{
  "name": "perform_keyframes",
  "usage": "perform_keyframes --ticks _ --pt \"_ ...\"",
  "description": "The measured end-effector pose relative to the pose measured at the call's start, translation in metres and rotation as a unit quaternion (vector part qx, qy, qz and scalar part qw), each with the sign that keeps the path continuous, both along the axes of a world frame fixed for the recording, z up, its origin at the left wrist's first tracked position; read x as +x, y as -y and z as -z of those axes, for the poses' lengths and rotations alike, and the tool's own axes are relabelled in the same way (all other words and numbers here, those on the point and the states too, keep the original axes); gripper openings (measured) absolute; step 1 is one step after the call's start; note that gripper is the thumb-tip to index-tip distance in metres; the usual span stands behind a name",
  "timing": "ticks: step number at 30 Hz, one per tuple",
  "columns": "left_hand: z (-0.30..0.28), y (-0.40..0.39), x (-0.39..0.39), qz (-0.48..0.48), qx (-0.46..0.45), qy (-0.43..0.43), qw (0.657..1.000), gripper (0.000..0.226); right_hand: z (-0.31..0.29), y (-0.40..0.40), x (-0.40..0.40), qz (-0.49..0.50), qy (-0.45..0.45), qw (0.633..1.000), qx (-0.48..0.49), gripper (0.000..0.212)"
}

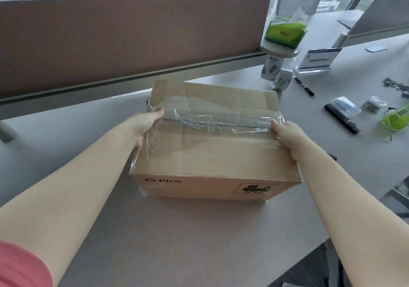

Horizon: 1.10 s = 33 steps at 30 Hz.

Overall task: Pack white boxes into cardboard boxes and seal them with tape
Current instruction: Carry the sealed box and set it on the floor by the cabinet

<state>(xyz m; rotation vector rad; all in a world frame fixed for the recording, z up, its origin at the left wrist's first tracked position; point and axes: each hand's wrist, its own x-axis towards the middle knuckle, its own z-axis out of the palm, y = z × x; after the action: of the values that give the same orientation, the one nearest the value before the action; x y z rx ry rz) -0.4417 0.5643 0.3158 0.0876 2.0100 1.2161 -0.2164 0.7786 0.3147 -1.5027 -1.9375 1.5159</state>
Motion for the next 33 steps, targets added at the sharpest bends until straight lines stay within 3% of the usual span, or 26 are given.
perform_keyframes --ticks 3,7,11,15,16,19,21,24,27,33 --pt "-0.016 -0.010 0.015 0.022 0.015 -0.016 1.000 0.034 -0.010 0.007 0.029 0.031 -0.026 0.999 -0.001 0.028" --pt "-0.036 -0.020 0.043 0.102 0.023 -0.040 0.994 0.075 -0.027 0.012 0.079 0.075 -0.034 0.996 0.023 0.040" --pt "-0.045 -0.039 0.092 0.191 0.039 -0.100 0.976 0.052 -0.038 0.021 0.145 0.130 -0.051 0.989 0.046 0.030" --pt "-0.044 -0.045 0.144 0.258 0.053 -0.119 0.957 0.097 -0.047 0.040 0.218 0.182 -0.060 0.980 0.050 0.028" --pt "-0.041 -0.048 0.155 0.261 0.058 -0.108 0.958 0.097 -0.050 0.046 0.237 0.195 -0.053 0.978 0.053 0.029" --pt "-0.048 -0.055 0.210 0.288 0.087 -0.066 0.952 0.045 -0.061 0.068 0.296 0.234 -0.043 0.970 0.053 0.020" --pt "-0.051 -0.064 0.244 0.317 0.111 -0.046 0.941 0.038 -0.066 0.085 0.335 0.273 -0.034 0.960 0.058 0.016" --pt "-0.054 -0.079 0.294 0.383 0.141 -0.001 0.913 0.064 -0.073 0.109 0.388 0.343 -0.015 0.937 0.067 0.019" --pt "-0.052 -0.099 0.343 0.442 0.169 0.020 0.881 0.054 -0.079 0.134 0.436 0.418 0.011 0.905 0.076 0.022" --pt "-0.053 -0.127 0.437 0.566 0.154 0.077 0.806 0.066 -0.093 0.208 0.513 0.573 0.030 0.816 0.075 0.031"
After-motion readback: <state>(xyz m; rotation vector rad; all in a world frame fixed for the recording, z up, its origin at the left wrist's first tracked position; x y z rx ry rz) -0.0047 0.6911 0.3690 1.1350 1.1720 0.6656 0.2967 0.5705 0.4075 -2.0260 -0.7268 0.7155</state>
